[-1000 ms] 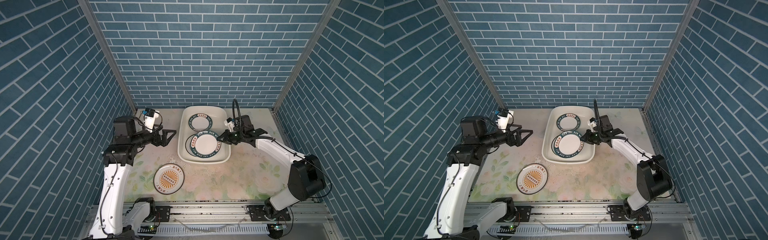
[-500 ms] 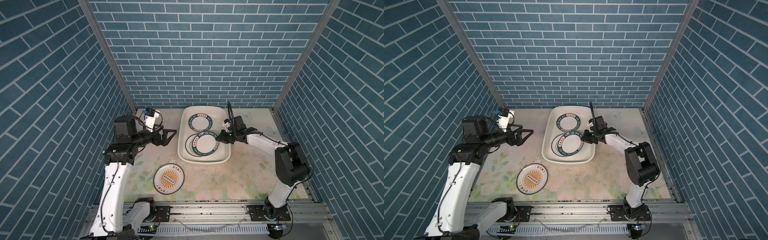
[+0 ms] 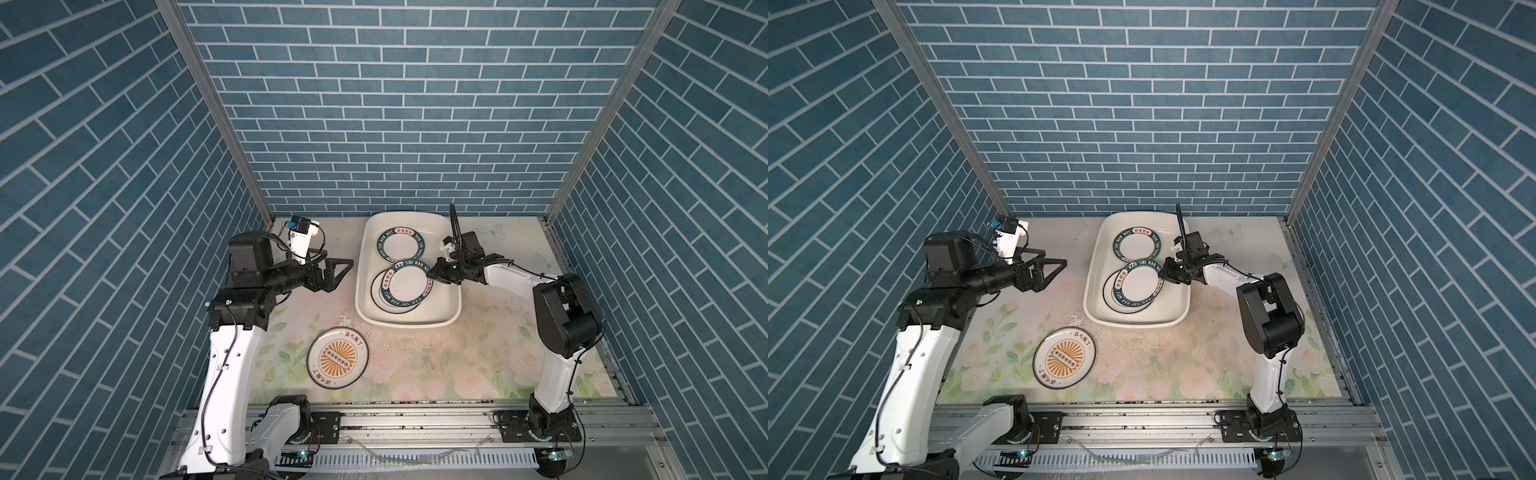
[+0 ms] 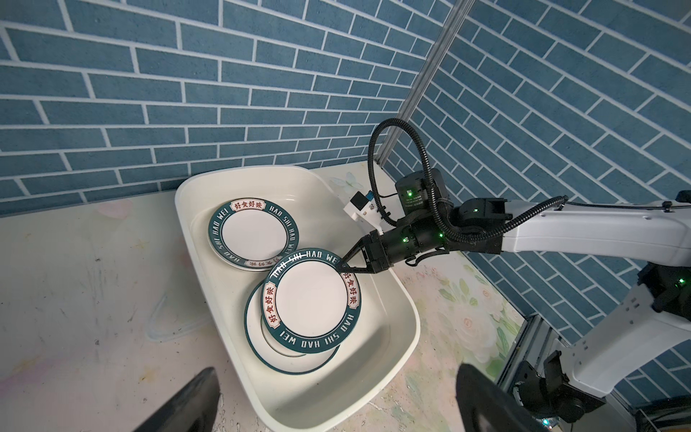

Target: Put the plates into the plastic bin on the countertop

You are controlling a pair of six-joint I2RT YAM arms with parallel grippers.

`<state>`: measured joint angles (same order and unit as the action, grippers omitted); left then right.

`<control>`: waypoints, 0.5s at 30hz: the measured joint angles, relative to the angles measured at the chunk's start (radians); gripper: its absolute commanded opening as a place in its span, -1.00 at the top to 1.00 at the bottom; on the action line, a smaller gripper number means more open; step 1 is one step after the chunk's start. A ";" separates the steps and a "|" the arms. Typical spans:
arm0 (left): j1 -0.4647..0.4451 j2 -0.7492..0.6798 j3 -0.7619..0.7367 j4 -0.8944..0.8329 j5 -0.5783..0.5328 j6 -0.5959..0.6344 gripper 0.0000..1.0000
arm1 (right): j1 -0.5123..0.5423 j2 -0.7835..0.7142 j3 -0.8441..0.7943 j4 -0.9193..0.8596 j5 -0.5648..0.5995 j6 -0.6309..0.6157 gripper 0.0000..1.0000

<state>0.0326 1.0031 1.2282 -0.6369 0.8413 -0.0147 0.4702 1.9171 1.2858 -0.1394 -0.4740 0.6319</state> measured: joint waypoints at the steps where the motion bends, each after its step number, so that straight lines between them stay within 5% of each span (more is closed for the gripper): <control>1: 0.000 -0.001 0.000 0.000 0.001 0.000 -0.99 | 0.000 0.003 0.000 0.006 -0.003 0.000 1.00; 15: 0.000 -0.007 0.000 0.006 0.010 -0.002 -0.99 | 0.000 0.018 0.000 0.043 -0.023 0.018 0.98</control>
<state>0.0326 0.9962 1.2278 -0.6304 0.8513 -0.0166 0.4706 1.9350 1.2854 -0.0959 -0.4973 0.6502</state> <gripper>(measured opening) 0.995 0.070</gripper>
